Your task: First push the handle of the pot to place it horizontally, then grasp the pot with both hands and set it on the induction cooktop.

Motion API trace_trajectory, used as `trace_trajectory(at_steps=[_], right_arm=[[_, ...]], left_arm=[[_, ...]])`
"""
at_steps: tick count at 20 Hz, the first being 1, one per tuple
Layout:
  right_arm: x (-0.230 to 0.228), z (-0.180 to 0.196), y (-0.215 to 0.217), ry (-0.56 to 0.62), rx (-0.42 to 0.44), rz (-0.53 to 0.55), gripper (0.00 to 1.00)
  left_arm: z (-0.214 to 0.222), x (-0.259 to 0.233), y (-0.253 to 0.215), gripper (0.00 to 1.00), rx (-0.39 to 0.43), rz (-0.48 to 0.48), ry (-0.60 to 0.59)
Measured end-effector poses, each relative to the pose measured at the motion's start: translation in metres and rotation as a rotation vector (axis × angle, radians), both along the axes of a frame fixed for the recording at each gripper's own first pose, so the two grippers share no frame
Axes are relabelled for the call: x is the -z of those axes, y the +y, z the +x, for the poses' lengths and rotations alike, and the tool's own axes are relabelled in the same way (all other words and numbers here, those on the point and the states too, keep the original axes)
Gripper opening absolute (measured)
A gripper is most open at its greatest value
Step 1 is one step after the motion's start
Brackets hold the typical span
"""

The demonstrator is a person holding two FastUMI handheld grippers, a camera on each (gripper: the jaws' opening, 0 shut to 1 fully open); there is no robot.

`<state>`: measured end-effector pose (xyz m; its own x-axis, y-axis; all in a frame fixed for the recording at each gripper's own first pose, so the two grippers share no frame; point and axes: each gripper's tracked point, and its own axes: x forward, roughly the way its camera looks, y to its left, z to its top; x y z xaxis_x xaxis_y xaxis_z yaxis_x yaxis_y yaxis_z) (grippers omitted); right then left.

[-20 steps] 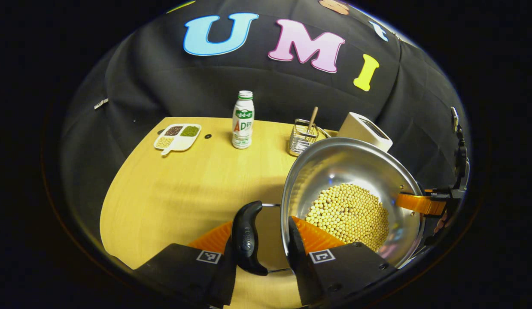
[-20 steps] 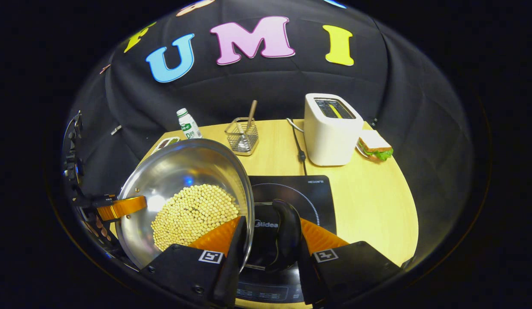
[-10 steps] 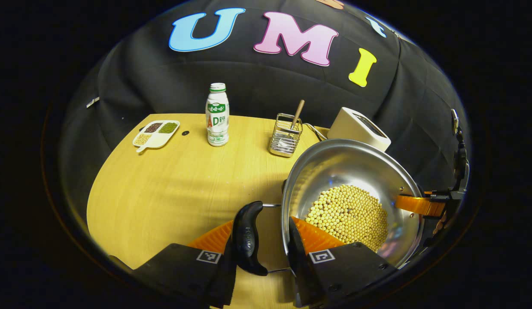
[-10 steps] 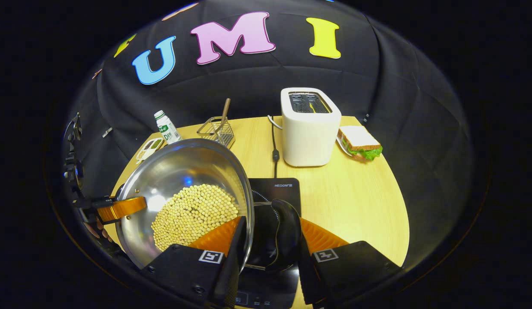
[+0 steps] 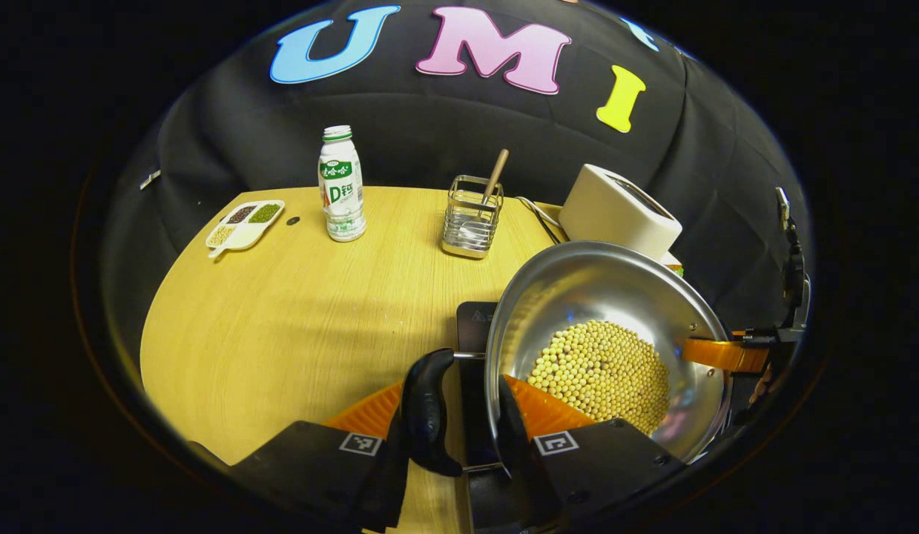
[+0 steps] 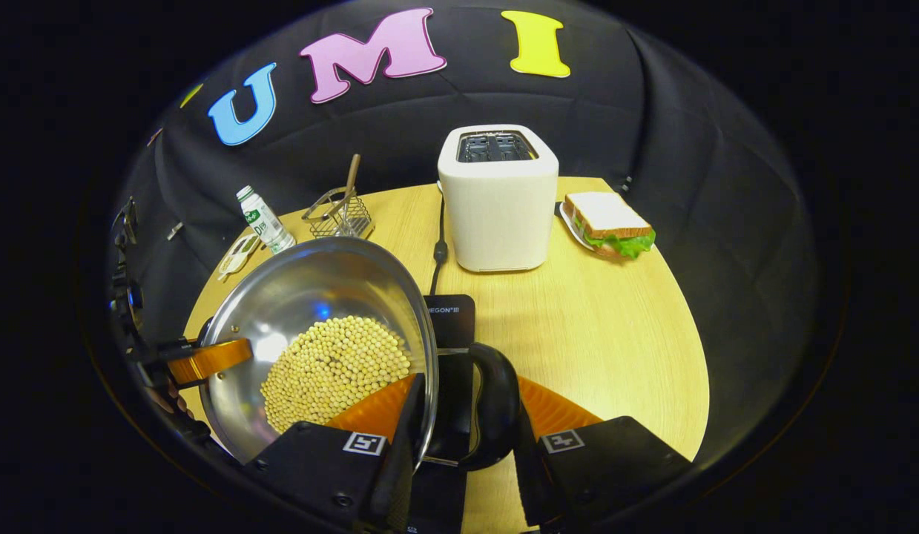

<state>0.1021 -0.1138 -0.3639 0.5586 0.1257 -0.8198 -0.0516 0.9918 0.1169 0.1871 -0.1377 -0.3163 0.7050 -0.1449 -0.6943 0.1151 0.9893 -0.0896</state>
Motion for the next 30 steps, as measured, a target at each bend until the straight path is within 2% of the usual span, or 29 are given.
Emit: trace_trajectory(at_steps=[5, 13, 15, 17, 19, 20, 23, 25, 30], right_arm=[[0.002, 0.001, -0.001, -0.016, -0.003, 0.043, 0.61], [0.001, 0.009, 0.002, -0.065, -0.010, 0.113, 0.63], [0.001, 0.009, 0.002, -0.061, -0.006, 0.121, 0.58], [0.003, 0.004, 0.003, -0.039, -0.012, 0.124, 0.66], [0.001, 0.000, -0.003, -0.038, -0.008, 0.104, 0.67], [-0.003, -0.001, -0.007, -0.050, -0.003, 0.086, 0.75], [-0.018, -0.013, -0.019, -0.087, 0.005, 0.034, 1.00], [-0.035, -0.022, -0.024, -0.115, 0.028, 0.010, 1.00], [-0.093, -0.048, -0.035, -0.221, 0.133, -0.037, 0.99]], left_arm=[[0.004, 0.000, -0.001, 0.62, 0.003, 0.003, -0.031], [-0.006, 0.006, 0.000, 0.66, -0.055, 0.006, 0.067], [-0.007, 0.005, -0.001, 0.66, -0.058, 0.006, 0.074], [-0.007, 0.004, -0.001, 0.67, -0.060, 0.006, 0.073], [-0.010, 0.000, -0.004, 0.67, -0.058, 0.005, 0.062], [-0.010, -0.005, -0.005, 0.69, -0.052, -0.002, 0.046], [-0.017, -0.021, -0.010, 0.97, -0.025, -0.018, 0.001], [-0.029, -0.040, -0.011, 0.96, 0.000, -0.013, -0.040], [-0.063, -0.098, -0.001, 0.95, 0.006, -0.002, -0.184]])
